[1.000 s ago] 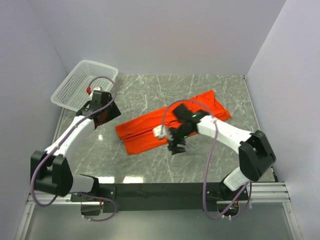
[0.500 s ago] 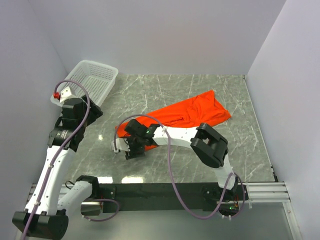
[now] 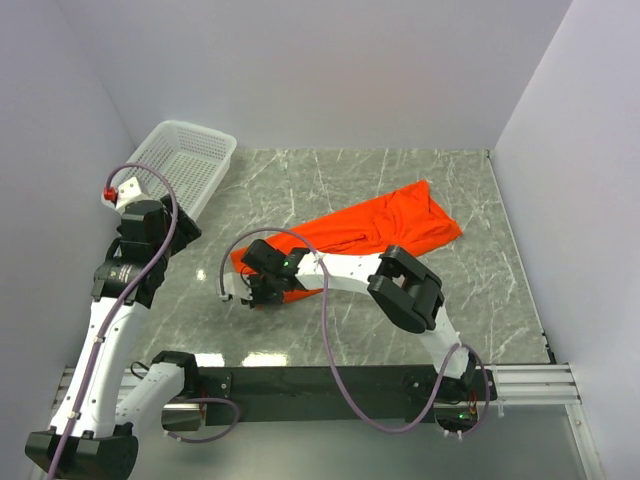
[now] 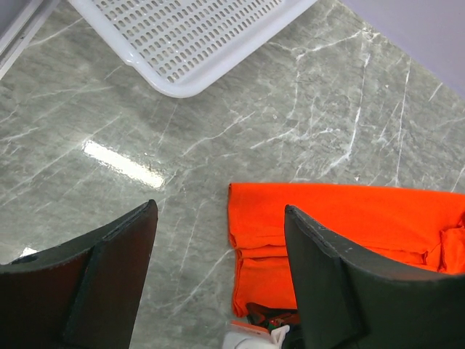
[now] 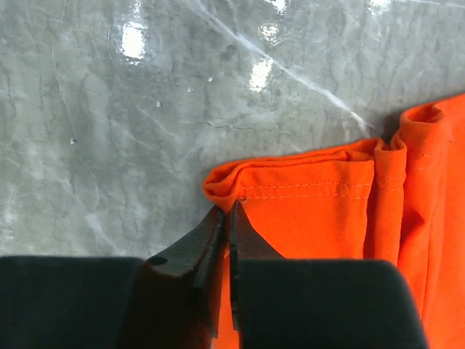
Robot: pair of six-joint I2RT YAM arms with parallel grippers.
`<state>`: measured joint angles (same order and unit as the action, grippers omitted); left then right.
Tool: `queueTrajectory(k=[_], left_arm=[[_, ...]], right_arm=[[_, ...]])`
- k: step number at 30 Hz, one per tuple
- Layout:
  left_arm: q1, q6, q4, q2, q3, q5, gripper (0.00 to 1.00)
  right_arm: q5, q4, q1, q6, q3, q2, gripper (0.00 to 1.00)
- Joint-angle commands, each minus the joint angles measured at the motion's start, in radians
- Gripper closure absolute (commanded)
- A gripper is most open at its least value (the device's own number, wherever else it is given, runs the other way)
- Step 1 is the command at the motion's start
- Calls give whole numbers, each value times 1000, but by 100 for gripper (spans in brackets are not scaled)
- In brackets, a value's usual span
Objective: Fold and stack the t-shirts
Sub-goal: Fold the tshirt
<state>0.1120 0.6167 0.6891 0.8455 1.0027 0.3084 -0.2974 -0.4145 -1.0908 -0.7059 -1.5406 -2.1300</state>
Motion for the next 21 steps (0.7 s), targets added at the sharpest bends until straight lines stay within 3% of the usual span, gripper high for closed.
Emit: queueTrajectory(k=[1,3,10,19,20,21], left_arm=[[-5,-43,-40,-17,10,-31,24],[-5,-55,-63,-17,7,-40,25],[-5,-106,-198,30,-30,-195,25],[3,-130,-428,251,-64,-535,28],[18,-132,-453,277,-55,-546,28],[29,-136,-465,308,-35,-567,29]], right_arm=[[-15,-30,-8,13,40,31,96],[-40,-38,-6,6,79,80,100],[-170,-115,-11,-84,345,286,100],[-177,-98,-12,-50,566,464,100],[-183,-92,-12,-40,570,470,98],[-186,-90,-12,-30,570,481,89]])
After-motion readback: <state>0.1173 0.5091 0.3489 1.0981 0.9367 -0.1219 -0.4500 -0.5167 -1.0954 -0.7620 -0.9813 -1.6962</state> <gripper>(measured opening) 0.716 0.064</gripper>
